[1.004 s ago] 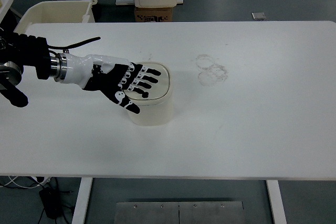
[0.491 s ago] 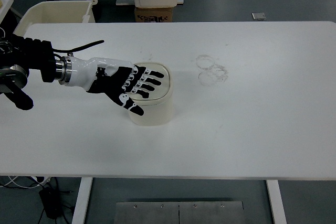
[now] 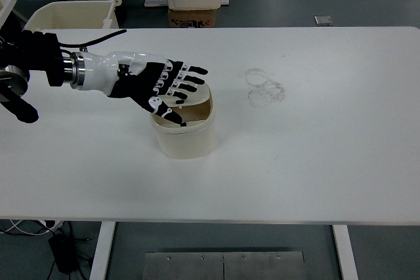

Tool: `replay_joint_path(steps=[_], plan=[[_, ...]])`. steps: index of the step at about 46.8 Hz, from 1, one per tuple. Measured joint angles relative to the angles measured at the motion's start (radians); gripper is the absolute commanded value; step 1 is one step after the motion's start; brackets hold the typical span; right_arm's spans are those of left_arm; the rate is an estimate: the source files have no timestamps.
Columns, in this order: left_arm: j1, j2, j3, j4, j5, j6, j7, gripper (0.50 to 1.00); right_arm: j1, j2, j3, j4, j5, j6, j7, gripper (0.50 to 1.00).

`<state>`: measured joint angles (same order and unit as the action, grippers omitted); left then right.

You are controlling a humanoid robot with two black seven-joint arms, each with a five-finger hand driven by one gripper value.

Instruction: Open trash bin

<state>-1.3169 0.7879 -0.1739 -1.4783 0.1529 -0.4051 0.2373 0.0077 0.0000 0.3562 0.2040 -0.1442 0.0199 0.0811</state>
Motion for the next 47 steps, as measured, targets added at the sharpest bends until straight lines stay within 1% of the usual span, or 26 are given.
replay_joint_path(steps=[13, 21, 25, 30, 37, 43, 47], plan=[[-0.001, 0.0, -0.165, 0.071, -0.004, -0.001, -0.009, 1.0, 0.0, 0.0, 0.0, 0.0, 0.0, 0.0, 0.0, 0.993], [0.015, 0.001, -0.243, 0.126, -0.019, 0.003, -0.07, 1.0, 0.0, 0.0, 0.0, 0.0, 0.0, 0.0, 0.0, 0.993], [0.029, 0.001, -0.269, 0.165, -0.07, 0.009, -0.101, 1.0, 0.0, 0.0, 0.0, 0.0, 0.0, 0.0, 0.0, 0.993], [0.038, 0.005, -0.286, 0.233, -0.146, 0.036, -0.126, 1.0, 0.0, 0.0, 0.0, 0.0, 0.0, 0.0, 0.0, 0.993], [0.076, 0.001, -0.292, 0.314, -0.24, 0.041, -0.163, 1.0, 0.0, 0.0, 0.0, 0.0, 0.0, 0.0, 0.0, 0.993], [0.112, -0.006, -0.306, 0.357, -0.331, 0.04, -0.171, 1.0, 0.0, 0.0, 0.0, 0.0, 0.0, 0.0, 0.0, 0.993], [0.158, -0.015, -0.324, 0.392, -0.408, 0.04, -0.186, 1.0, 0.0, 0.0, 0.0, 0.0, 0.0, 0.0, 0.0, 0.993]])
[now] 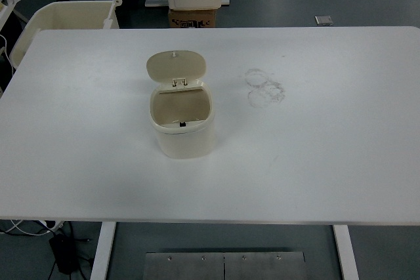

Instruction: Open trash bin

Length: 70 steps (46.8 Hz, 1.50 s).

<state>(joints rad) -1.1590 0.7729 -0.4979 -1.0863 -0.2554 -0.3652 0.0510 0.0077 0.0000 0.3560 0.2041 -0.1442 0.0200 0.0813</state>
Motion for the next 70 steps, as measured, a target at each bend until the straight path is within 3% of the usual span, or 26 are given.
replay_joint_path(steps=[9, 22, 29, 41, 70], plan=[[0.118, -0.062, -0.079, 0.133, -0.093, -0.009, -0.029, 1.0, 0.0, 0.0, 0.0, 0.0, 0.0, 0.0, 0.0, 0.993], [0.273, -0.184, -0.225, 0.302, -0.089, -0.014, -0.044, 1.0, 0.005, 0.0, 0.004, 0.001, -0.003, 0.0, 0.0, 0.993], [0.302, -0.241, -0.239, 0.397, -0.087, -0.053, -0.057, 1.0, 0.006, 0.0, 0.005, 0.002, -0.003, 0.002, 0.0, 0.993], [0.306, -0.349, -0.275, 0.581, -0.088, -0.062, -0.057, 1.0, 0.003, 0.0, 0.001, 0.0, -0.002, 0.0, 0.0, 0.993], [0.332, -0.456, -0.28, 0.606, -0.088, -0.084, -0.057, 1.0, 0.005, 0.0, 0.008, 0.0, 0.005, 0.0, -0.002, 0.993]])
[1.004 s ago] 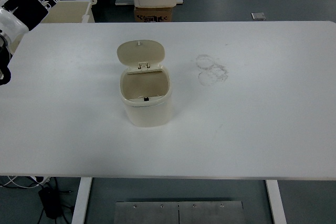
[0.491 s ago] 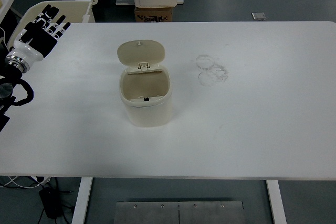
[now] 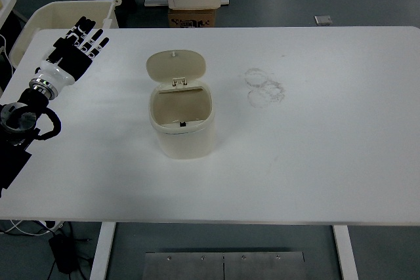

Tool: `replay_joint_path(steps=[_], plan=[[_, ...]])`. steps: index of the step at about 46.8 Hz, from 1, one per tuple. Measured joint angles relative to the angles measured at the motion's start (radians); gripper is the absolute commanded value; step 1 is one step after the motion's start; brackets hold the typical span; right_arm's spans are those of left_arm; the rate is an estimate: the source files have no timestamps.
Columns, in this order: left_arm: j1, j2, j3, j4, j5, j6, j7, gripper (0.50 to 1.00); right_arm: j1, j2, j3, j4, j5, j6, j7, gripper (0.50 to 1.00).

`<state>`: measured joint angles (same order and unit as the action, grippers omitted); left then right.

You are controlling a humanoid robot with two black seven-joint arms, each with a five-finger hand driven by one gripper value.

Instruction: Open trash bin

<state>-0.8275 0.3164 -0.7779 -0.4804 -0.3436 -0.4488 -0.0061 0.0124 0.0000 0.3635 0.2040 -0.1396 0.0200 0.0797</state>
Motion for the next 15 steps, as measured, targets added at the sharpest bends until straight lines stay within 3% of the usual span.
replay_joint_path(steps=[15], plan=[[0.0, -0.029, 0.0, 0.008, 0.0, 0.0, 0.0, 1.0, 0.0, 0.0, 0.0, 0.0, 0.0, 0.0, 0.002, 0.993]])
